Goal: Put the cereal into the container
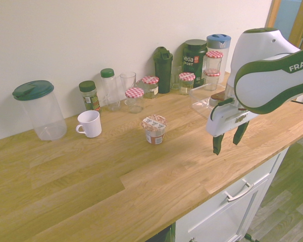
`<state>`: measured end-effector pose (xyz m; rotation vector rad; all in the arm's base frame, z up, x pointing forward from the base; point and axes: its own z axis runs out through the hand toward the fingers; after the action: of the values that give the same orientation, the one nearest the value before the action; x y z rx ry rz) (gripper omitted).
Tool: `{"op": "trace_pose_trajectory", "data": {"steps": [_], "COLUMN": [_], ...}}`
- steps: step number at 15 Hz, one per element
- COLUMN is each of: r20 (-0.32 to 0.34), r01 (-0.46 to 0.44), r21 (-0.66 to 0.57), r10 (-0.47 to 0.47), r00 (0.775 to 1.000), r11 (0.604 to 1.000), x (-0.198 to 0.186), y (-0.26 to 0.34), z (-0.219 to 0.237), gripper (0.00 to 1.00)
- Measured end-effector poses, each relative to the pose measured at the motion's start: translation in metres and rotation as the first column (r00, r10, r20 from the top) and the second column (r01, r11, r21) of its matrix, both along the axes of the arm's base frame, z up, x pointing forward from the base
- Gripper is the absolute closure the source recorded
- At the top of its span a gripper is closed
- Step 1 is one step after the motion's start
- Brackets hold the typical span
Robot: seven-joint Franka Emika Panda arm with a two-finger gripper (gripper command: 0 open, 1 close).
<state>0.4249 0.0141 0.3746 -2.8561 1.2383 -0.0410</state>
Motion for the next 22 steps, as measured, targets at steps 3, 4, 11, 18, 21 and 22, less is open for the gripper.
{"op": "trace_pose_trajectory", "data": {"steps": [3, 4, 11, 18, 21, 22], "r20": [0.028, 0.064, 0.26, 0.303, 0.296, 0.307], "r01": [0.012, 0.012, -0.032, -0.064, -0.06, -0.061], "r21": [0.002, 0.007, 0.068, 0.03, 0.048, 0.059], "r10": [-0.012, -0.013, 0.013, 0.052, 0.043, 0.04], "r00": [1.0, 0.998, 0.966, 0.952, 0.954, 0.951], "r11": [1.0, 1.0, 0.997, 0.997, 0.997, 0.996], "x": [0.003, 0.007, 0.081, 0.144, 0.152, 0.154], "y": [0.006, 0.015, 0.102, 0.116, 0.117, 0.114], "z": [0.001, 0.003, -0.016, -0.012, -0.031, -0.032], "gripper": [0.0, 0.0, 0.0, 0.0, 0.0, 0.0]}}
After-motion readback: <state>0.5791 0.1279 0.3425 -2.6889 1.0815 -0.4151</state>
